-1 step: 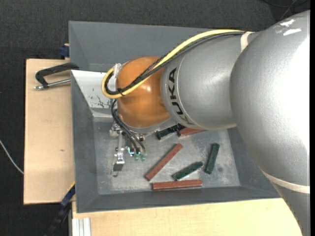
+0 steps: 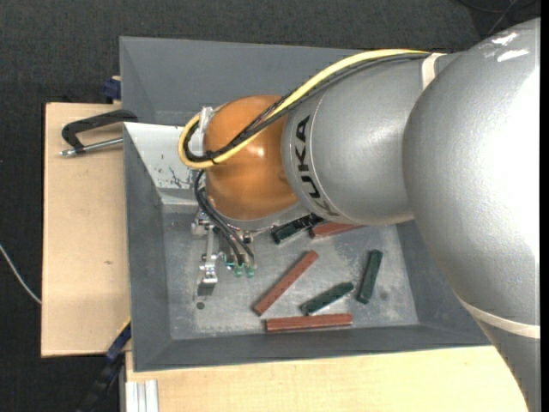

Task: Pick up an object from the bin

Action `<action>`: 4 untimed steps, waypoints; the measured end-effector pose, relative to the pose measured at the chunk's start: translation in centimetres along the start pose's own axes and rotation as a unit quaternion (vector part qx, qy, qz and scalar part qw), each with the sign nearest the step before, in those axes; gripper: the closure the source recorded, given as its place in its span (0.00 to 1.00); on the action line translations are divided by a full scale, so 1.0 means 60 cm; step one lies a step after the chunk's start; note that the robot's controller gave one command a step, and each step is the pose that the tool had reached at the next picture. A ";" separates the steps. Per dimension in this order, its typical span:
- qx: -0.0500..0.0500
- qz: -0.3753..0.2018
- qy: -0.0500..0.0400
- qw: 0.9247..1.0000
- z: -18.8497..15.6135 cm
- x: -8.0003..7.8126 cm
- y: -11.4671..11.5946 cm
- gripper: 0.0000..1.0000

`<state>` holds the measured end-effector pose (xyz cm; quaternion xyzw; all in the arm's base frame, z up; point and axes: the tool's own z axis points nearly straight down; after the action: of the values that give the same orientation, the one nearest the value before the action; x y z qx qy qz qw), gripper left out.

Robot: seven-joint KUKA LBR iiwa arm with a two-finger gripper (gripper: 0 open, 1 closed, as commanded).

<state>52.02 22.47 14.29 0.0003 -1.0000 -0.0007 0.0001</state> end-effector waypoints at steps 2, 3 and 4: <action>0.000 -0.094 -0.001 0.996 0.045 -0.034 -0.106 0.00; 0.001 -0.092 -0.001 0.996 0.051 -0.041 -0.115 0.00; 0.000 -0.115 -0.001 0.993 -0.049 -0.078 -0.128 0.00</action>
Offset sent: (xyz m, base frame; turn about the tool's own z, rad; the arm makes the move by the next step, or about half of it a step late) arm 0.0217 -0.0661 -0.0297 -0.1872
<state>56.68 14.79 17.23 0.1152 -0.9933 -0.0009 -0.0006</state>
